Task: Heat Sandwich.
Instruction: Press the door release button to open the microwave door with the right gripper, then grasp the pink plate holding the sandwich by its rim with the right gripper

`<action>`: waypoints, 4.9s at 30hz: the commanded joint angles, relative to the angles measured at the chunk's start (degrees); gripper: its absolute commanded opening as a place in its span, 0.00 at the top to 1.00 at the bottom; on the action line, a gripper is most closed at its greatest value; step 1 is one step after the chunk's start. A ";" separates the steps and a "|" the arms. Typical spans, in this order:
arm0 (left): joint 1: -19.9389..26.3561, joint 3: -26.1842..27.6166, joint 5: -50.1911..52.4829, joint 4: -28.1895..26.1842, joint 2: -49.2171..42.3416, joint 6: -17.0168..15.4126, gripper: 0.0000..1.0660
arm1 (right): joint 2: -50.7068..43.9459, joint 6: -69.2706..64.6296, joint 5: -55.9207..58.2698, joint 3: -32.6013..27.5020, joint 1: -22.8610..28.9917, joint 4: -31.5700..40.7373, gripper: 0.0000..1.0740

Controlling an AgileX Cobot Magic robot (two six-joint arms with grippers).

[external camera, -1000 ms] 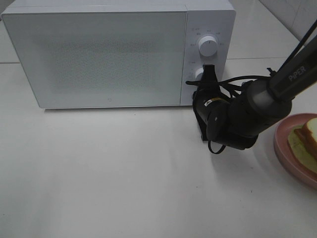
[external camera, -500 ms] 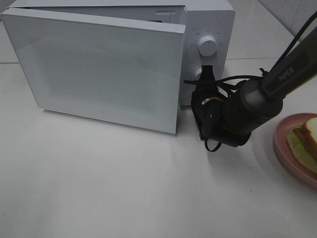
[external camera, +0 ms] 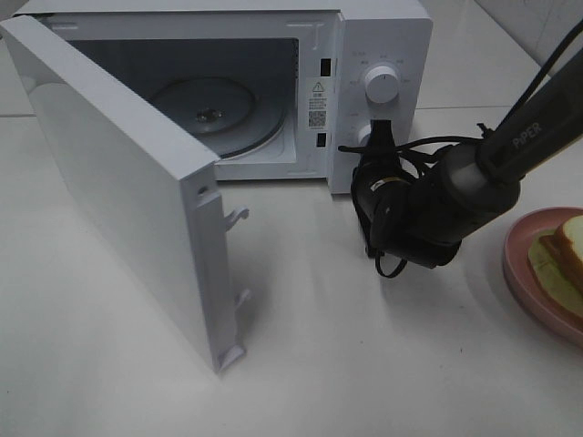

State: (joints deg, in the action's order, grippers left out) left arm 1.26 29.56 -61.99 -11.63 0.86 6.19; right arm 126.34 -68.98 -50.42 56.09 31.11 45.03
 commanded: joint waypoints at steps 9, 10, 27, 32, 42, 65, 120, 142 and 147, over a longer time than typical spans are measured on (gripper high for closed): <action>-0.23 -0.06 0.34 -0.17 -0.11 -0.06 0.09 | -4.24 -1.15 -1.72 -0.57 -2.75 -4.24 1.00; -0.23 -0.06 0.34 -0.17 -0.11 -0.06 0.09 | -5.16 -1.15 -0.40 -1.83 -2.75 -4.24 1.00; -0.23 -0.06 0.34 -0.17 -0.11 -0.06 0.09 | -14.38 0.29 3.95 -14.09 0.57 -5.61 0.99; -0.23 -0.06 0.34 -0.17 -0.11 -0.06 0.09 | -17.93 0.69 6.19 -17.25 0.57 -7.45 0.99; -0.23 -0.06 0.34 -0.17 -0.11 -0.06 0.09 | -26.76 16.04 19.14 -20.68 0.46 -9.11 0.98; -0.23 -0.06 0.34 -0.17 -0.11 -0.06 0.09 | -36.73 70.30 46.87 -20.34 0.40 -9.17 0.93; -0.23 -0.06 0.34 -0.11 -0.11 -0.11 0.09 | -46.98 67.67 89.21 -11.06 -17.99 -46.58 0.12; -0.23 -0.06 0.34 -0.11 -0.11 -0.11 0.09 | -34.84 67.95 85.60 -11.06 -22.29 -47.61 0.16; -0.23 -0.06 0.34 -0.11 -0.11 -0.11 0.09 | -31.63 67.38 82.68 -11.06 -22.29 -48.47 0.17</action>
State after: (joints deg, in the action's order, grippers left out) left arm 1.26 29.56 -61.99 -11.63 0.86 6.19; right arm 93.79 -0.74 33.40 44.81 9.17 -2.58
